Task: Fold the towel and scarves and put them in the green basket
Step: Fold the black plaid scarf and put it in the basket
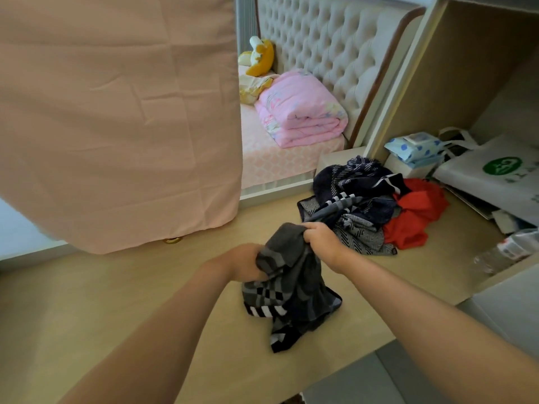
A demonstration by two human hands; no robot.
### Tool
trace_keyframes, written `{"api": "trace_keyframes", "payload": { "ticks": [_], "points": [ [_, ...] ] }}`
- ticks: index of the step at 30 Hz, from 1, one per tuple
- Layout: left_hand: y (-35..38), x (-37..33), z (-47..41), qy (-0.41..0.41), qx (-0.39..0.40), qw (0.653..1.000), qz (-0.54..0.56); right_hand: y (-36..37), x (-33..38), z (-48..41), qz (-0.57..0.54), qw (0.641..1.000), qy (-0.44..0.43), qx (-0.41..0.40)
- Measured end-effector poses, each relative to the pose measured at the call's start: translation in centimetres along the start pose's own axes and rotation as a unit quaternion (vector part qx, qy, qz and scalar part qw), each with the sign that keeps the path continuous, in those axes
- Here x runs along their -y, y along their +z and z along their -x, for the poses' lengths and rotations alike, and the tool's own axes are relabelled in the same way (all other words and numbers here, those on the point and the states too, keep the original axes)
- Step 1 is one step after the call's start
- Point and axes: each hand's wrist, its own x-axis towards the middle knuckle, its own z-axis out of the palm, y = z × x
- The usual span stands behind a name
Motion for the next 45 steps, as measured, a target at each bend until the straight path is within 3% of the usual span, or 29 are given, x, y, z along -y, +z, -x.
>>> {"api": "trace_keyframes", "payload": {
  "ticks": [2,4,6,10,15,22,28,33,40,45],
  "points": [
    [0.9,-0.1,-0.7,-0.030,0.022,0.999,-0.035,-1.7,0.0,0.1,-0.029,0.999,0.001,-0.027],
    [1.1,-0.1,-0.8,-0.047,0.005,0.999,0.001,-3.1,-0.5,0.0,-0.020,0.999,-0.015,-0.037],
    [0.4,0.0,0.0,-0.053,-0.056,0.995,0.059,-3.9,-1.2,-0.2,0.018,1.000,-0.013,-0.022],
    [-2.5,0.7,3.5,-0.047,-0.195,0.978,0.061,-2.7,-1.6,0.1,0.224,0.975,-0.005,-0.004],
    [-5.7,2.0,8.1,-0.057,-0.263,0.963,-0.008,3.0,0.0,1.1,0.276,0.961,-0.016,0.013],
    [-4.2,4.8,8.2,-0.115,-0.119,0.983,-0.078,6.3,-1.6,0.9,0.359,0.931,0.007,0.071],
    [-2.1,2.8,1.9,-0.095,-0.075,0.991,-0.057,0.5,-3.6,-1.0,0.322,0.941,0.047,0.089],
    [-1.5,-1.5,-7.4,-0.104,-0.054,0.993,-0.030,-6.1,-7.2,-5.6,0.310,0.948,0.071,0.021],
    [1.5,-7.0,-20.4,-0.072,-0.047,0.994,-0.064,-12.6,-12.5,-13.5,0.433,0.901,0.014,-0.027],
    [3.6,-7.3,-25.4,-0.066,-0.046,0.995,-0.059,-13.4,-14.9,-18.5,0.542,0.840,0.015,0.019]
  ]
}}
